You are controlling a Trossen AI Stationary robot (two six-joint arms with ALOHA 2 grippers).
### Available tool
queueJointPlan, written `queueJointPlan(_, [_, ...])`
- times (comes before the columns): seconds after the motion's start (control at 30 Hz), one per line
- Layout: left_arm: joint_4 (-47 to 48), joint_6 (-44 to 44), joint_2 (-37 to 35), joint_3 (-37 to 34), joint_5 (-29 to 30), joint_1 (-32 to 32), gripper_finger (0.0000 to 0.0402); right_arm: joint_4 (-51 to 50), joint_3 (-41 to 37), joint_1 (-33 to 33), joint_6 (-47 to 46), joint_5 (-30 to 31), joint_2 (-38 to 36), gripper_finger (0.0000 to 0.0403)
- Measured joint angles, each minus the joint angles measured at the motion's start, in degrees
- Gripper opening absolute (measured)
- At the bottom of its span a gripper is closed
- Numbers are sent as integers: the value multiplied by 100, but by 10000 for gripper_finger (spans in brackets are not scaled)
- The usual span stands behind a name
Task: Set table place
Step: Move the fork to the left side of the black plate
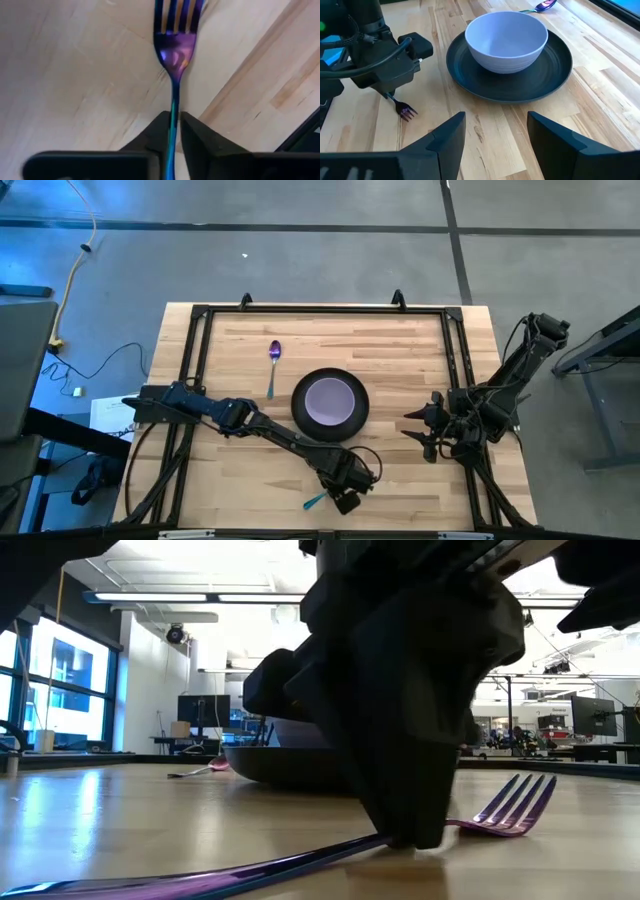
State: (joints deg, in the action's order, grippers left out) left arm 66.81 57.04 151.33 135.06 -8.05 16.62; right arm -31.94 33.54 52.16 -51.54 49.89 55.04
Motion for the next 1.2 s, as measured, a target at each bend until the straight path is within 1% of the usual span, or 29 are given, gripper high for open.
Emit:
queueJointPlan(0.07, [15,-3,0,0,15,-4,18,2,0,0,-10,-8,-2,204])
queueJointPlan(0.13, [13,-7,0,0,47,-4,8,2,0,0,-12,-42,-2,204])
queueJointPlan(0.27, [33,-19,0,0,175,4,19,2,0,0,-113,-42,-1,204])
queueJointPlan(0.4, [85,-136,-2,4,272,9,6,2,0,0,-157,-42,-2,204])
queueJointPlan(0.6, [202,-141,-9,4,447,13,4,4,0,0,-246,-46,-2,204])
queueJointPlan(1.2, [193,-132,-63,-6,358,14,1,4,0,0,-244,-57,-2,204])
